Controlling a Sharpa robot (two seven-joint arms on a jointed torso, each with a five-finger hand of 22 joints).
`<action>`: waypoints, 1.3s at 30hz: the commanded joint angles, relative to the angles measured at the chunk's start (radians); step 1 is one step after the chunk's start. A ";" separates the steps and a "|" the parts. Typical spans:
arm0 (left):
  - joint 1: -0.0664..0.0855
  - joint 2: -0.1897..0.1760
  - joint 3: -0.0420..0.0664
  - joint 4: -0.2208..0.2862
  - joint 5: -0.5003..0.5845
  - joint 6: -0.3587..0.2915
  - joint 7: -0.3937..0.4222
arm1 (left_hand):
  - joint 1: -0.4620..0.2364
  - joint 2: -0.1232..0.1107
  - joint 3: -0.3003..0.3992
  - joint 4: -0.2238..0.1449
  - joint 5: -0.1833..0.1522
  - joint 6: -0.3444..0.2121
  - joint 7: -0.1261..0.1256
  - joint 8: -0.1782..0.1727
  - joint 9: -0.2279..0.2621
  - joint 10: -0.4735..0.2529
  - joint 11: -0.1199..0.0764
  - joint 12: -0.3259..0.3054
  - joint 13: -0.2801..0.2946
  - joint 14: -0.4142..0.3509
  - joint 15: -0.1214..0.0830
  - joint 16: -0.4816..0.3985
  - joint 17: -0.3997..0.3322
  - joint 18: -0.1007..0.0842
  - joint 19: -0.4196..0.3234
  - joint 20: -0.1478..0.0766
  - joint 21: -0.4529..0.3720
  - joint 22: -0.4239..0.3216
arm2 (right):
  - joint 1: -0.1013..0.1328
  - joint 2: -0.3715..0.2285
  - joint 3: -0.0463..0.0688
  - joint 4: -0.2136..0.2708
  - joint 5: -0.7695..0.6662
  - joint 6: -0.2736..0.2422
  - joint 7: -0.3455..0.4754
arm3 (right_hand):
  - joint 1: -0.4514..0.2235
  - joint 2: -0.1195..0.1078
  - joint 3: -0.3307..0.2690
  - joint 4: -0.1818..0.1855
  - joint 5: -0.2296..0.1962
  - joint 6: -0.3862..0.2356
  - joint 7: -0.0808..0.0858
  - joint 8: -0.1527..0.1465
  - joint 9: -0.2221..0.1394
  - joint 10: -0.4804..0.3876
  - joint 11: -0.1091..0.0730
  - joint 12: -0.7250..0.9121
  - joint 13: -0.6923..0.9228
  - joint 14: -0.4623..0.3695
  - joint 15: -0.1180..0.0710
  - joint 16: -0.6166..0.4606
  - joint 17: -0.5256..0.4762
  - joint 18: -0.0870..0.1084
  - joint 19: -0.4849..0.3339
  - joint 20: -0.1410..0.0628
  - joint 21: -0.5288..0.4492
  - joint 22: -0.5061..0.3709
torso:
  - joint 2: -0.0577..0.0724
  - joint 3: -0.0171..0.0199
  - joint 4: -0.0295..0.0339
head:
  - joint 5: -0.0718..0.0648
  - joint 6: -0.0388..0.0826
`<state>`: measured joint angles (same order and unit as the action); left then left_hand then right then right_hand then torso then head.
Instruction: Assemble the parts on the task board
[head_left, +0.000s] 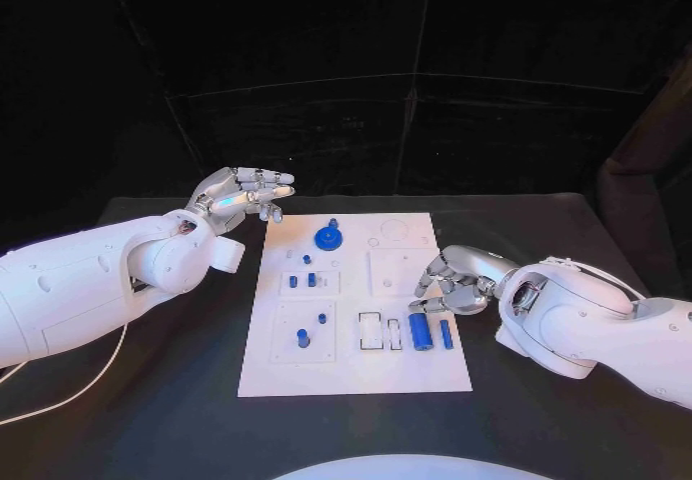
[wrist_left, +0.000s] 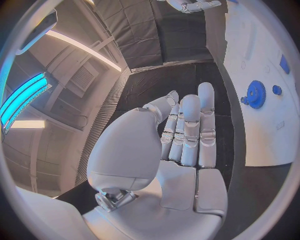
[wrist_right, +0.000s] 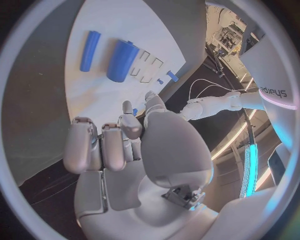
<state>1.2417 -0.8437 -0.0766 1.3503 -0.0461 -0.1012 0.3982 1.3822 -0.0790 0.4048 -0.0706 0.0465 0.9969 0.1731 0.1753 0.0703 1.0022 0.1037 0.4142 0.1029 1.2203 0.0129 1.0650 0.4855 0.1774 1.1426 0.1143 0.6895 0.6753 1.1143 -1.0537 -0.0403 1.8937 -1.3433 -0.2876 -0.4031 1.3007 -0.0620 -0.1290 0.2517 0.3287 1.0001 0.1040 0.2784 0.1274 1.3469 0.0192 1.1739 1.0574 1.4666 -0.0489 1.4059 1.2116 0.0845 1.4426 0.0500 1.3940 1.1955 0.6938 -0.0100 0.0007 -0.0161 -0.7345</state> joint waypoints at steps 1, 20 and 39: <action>0.001 0.000 -0.001 0.001 0.003 0.001 0.016 | -0.009 0.002 -0.001 -0.008 0.004 -0.006 -0.001 0.005 -0.001 -0.007 -0.003 0.005 -0.001 -0.004 0.002 0.007 -0.001 0.005 0.003 0.000 -0.004 -0.002 | -0.006 -0.013 -0.001 0.021 0.000 0.012 -0.141 | -0.021 -0.004 -0.026 0.021 -0.020 -0.010 -0.004 0.019 0.010 0.006 -0.001 0.025 0.034 0.047 -0.007 0.010 0.007 -0.015 0.002 0.003 0.006 0.006 | -0.001 -0.0005 -0.0015 | -0.008 0.003; 0.001 -0.001 -0.007 0.001 0.003 0.012 0.012 | -0.010 0.002 -0.001 -0.008 0.004 -0.005 -0.001 0.007 -0.001 -0.006 -0.003 0.007 -0.001 -0.004 0.002 0.007 -0.001 0.005 0.003 0.000 -0.004 -0.002 | -0.047 0.014 -0.002 0.013 -0.073 0.106 -0.221 | -0.048 -0.003 -0.057 0.040 -0.044 -0.023 -0.006 0.050 0.033 0.007 -0.003 0.043 0.068 0.048 -0.007 0.016 0.018 -0.013 -0.001 0.002 0.005 0.003 | 0.000 -0.0007 -0.0014 | -0.020 -0.001; 0.001 -0.004 -0.008 0.001 0.003 0.015 0.008 | -0.013 0.002 -0.003 -0.007 0.004 -0.006 -0.001 0.008 -0.001 -0.008 -0.002 0.009 -0.001 -0.005 0.002 0.007 -0.002 0.005 0.003 0.000 -0.004 -0.002 | -0.086 0.068 -0.002 -0.020 -0.108 0.126 -0.231 | -0.038 0.005 -0.060 0.035 -0.042 -0.021 -0.010 0.068 0.048 0.010 -0.005 0.052 0.087 0.050 -0.009 0.022 0.032 -0.014 0.000 0.001 0.007 0.007 | -0.001 -0.0017 -0.0011 | -0.021 -0.007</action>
<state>1.2417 -0.8471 -0.0855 1.3498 -0.0461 -0.0985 0.3980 1.3788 -0.0756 0.4019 -0.0734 0.0465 0.9969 0.1731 0.1793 0.0703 1.0023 0.1037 0.4184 0.1029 1.2203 0.0129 1.0686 0.4847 0.1775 1.1425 0.1144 0.6895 0.6745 1.0350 -0.9882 -0.0364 1.8793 -1.4346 -0.1935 -0.6181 1.2592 -0.0615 -0.1841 0.2906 0.2851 0.9841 0.0946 0.3456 0.1777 1.3506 0.0159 1.2235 1.1439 1.4667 -0.0487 1.4235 1.2434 0.0849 1.4425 0.0500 1.3978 1.2019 0.6937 -0.0114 0.0001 -0.0362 -0.7410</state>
